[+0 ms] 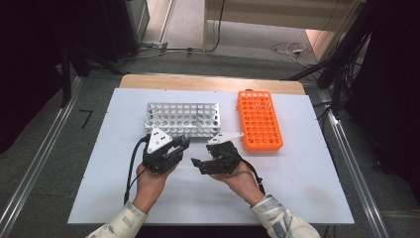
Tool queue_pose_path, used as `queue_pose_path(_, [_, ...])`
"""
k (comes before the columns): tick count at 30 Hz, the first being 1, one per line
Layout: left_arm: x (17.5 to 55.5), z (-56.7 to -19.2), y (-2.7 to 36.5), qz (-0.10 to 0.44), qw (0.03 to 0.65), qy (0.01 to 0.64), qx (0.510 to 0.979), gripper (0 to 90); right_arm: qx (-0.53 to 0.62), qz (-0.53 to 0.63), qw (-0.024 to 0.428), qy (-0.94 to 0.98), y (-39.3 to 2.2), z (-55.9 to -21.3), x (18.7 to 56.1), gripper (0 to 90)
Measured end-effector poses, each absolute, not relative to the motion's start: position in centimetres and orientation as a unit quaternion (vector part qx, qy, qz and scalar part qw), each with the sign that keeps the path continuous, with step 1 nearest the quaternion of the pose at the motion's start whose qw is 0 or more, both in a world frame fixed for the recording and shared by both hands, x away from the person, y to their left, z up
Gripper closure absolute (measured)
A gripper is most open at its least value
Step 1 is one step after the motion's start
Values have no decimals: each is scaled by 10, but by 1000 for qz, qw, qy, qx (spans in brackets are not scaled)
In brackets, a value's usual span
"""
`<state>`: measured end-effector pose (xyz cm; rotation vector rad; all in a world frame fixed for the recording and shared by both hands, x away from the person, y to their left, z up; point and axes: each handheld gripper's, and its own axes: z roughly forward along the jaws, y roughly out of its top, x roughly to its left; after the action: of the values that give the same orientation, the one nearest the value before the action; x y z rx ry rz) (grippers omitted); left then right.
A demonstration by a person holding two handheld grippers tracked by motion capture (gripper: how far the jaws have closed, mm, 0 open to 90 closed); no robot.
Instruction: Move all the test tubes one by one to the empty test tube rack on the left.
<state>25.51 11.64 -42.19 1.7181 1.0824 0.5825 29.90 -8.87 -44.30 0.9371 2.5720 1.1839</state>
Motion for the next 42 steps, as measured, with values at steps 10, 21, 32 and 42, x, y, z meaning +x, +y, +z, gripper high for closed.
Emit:
queue_pose_path(10, [264, -411, 130, 253, 490, 457, 698, 754, 328, 399, 96, 851, -119, -441, 301, 252])
queue_pose_path(21, [276, -396, 139, 267, 491, 471, 682, 758, 370, 412, 110, 825, -162, -440, 306, 234])
queue_pose_path(32, [294, -387, 154, 294, 480, 491, 665, 758, 375, 408, 109, 825, -167, -442, 307, 232])
queue_pose_path(42, [313, -387, 162, 323, 472, 502, 649, 757, 383, 409, 107, 822, -168, -443, 308, 232])
